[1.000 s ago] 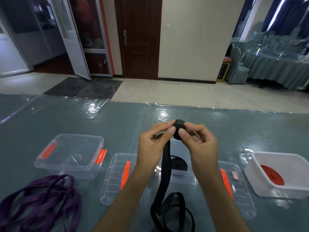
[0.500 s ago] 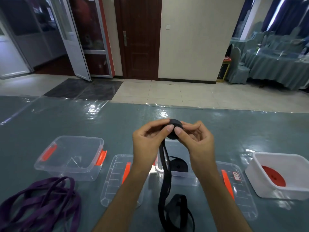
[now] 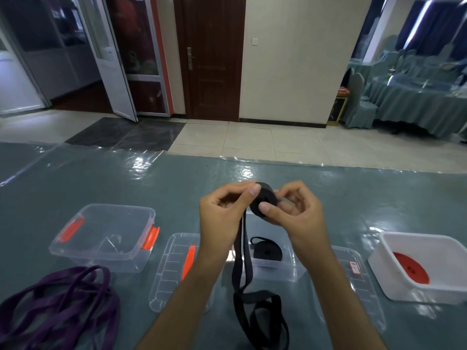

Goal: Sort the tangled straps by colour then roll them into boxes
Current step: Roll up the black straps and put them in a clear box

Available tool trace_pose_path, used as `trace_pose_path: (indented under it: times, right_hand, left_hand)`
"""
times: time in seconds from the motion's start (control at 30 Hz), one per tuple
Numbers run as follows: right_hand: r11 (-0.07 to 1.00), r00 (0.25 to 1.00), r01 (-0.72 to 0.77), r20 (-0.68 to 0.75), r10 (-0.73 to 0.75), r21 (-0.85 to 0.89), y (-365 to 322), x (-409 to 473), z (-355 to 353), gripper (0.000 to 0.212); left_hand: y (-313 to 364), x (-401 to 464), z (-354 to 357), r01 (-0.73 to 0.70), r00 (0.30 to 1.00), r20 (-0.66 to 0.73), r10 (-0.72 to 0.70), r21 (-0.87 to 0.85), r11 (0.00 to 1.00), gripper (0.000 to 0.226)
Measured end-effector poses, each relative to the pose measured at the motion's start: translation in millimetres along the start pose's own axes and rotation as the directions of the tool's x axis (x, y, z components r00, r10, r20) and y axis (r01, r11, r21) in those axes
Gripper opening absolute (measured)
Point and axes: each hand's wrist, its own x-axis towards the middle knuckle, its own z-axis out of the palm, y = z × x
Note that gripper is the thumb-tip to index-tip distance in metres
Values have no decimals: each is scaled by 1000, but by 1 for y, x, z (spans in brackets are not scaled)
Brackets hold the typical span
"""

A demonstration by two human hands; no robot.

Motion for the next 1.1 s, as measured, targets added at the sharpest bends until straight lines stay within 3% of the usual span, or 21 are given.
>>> trace_pose_path:
  times: [0.17, 0.3, 0.47, 0.6, 0.7, 0.87, 0.97, 1.1]
  right_hand:
    - [999, 998, 47, -46, -45, 22, -7, 1, 0, 35]
    - [999, 1000, -23, -20, 24, 33, -3, -6, -4, 34]
    - [997, 998, 52, -38, -55, -63, -8, -6, -4, 28]
    - [996, 990, 65, -130, -57, 54, -5, -10, 2, 29]
    - [1000, 996, 25, -83, -26, -11, 2, -12, -7, 29]
    - [990, 998, 58, -9, -60, -131, -12, -6, -8, 31]
    - [986, 987, 146, -61, -151, -87, -21, -2, -3, 31]
    - [995, 993, 98, -63, -100, -32, -15, -4, -5, 29]
  left_hand:
    - [0, 1, -7, -21, 989, 147, 16, 28, 999, 32]
    - [2, 5, -12, -110, 960, 274, 57, 184, 977, 20]
    - [2, -8, -8, 92, 988, 127, -88, -28, 995, 32]
    - [4, -6, -9, 98, 977, 196, -88, -40, 994, 31]
    - [7, -5, -11, 94, 966, 241, -94, 12, 996, 22]
    - [7, -6, -4, 43, 994, 99, -43, 3, 999, 23]
    - [10, 1, -7, -23, 977, 215, 11, 55, 998, 30]
    - [21, 11, -8, -52, 950, 311, 23, 86, 995, 29]
